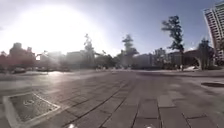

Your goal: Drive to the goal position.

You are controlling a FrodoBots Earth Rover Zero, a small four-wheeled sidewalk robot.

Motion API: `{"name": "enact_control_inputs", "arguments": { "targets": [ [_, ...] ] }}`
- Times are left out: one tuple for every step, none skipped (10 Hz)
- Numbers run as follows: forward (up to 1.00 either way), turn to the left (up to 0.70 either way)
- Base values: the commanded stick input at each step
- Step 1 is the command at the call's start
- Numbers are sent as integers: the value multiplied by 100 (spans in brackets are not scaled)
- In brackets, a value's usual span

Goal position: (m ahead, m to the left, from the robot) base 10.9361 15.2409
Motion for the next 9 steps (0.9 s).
{"name": "enact_control_inputs", "arguments": {
  "targets": [
    [67,0],
    [67,0],
    [67,0],
    [67,0],
    [69,0],
    [70,0],
    [70,0],
    [70,0],
    [70,0]
  ]
}}
